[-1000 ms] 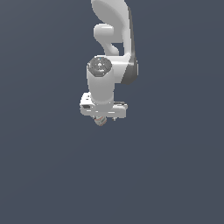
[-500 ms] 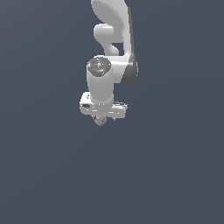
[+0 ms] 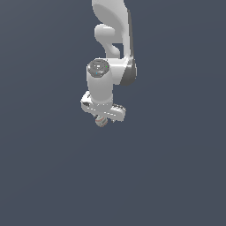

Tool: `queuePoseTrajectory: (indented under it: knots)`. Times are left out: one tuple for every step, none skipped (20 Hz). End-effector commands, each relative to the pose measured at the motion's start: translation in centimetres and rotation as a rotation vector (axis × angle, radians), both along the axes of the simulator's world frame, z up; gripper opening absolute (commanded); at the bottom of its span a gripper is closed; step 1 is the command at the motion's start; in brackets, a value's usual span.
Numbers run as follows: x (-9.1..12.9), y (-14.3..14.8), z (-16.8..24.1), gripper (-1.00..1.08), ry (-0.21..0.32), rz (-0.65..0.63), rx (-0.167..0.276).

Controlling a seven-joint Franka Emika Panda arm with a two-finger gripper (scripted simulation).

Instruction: Pick up the object and move it to a goal position.

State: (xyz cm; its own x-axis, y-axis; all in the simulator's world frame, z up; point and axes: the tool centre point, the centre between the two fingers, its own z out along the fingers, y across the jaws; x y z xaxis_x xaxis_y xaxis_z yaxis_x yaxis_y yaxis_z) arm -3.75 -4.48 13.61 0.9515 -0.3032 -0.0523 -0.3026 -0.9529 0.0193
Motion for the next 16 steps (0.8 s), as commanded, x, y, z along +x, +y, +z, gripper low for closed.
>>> queuePoseTrajectory:
  knots:
    - [-0.5,-0.2,-0.5,1.00,-0.006,-0.072,-0.002]
    - [-0.8,-0.3,-0.7,1.00,-0.008,-0.103,-0.003]
    - [-1.0,-0.4,-0.9,1.00,-0.011,-0.135,-0.003]
    - [-1.2,-0.5,-1.1,1.00,-0.014,-0.167,-0.004]
    - [-1.5,-0.6,-1.3,1.00,-0.016,-0.199,-0.005]
    - [-1.7,-0.8,-1.5,1.00,-0.019,-0.231,-0.006]
    - [-2.0,-0.9,-1.7,1.00,-0.021,-0.263,-0.007]
    - [-2.2,-1.0,-1.9,1.00,-0.024,-0.295,-0.007]
    - [-2.5,-1.1,-2.1,1.00,-0.027,-0.327,-0.008]
    - [-2.8,-1.2,-2.2,1.00,-0.029,-0.359,-0.009]
    - [-3.0,-1.3,-2.4,1.00,-0.032,-0.390,-0.010]
    - [-3.2,-1.5,-2.6,1.00,-0.034,-0.419,-0.010]
    - [-3.5,-1.6,-2.7,1.00,-0.037,-0.447,-0.011]
    - [-3.7,-1.7,-2.9,1.00,-0.039,-0.473,-0.012]
    - [-3.9,-1.8,-3.0,1.00,-0.041,-0.497,-0.012]
    - [-4.1,-1.9,-3.1,1.00,-0.043,-0.520,-0.013]
